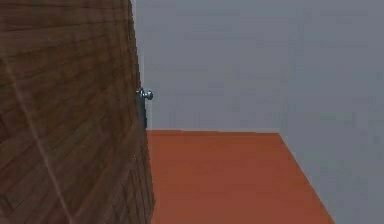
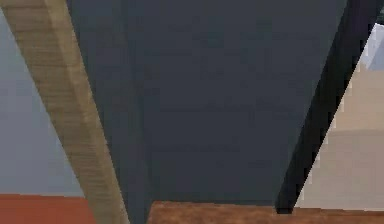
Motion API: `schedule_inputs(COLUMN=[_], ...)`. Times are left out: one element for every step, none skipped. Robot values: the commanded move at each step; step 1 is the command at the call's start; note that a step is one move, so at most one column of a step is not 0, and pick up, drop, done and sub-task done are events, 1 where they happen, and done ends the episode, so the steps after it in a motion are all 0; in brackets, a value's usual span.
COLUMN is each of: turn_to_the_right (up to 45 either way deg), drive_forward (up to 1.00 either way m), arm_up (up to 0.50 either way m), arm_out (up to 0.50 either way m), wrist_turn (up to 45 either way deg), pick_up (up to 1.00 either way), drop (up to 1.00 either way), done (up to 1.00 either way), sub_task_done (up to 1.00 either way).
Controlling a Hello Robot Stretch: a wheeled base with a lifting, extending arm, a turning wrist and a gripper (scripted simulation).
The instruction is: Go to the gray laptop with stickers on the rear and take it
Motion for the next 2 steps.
schedule_inputs(turn_to_the_right=[15.0, 0.0], drive_forward=[0.0, 1.0], arm_up=[0.0, 0.0], arm_out=[0.0, 0.0], wrist_turn=[0.0, 0.0], pick_up=[0.0, 0.0], drop=[0.0, 0.0], done=[0.0, 0.0], sub_task_done=[0.0, 0.0])
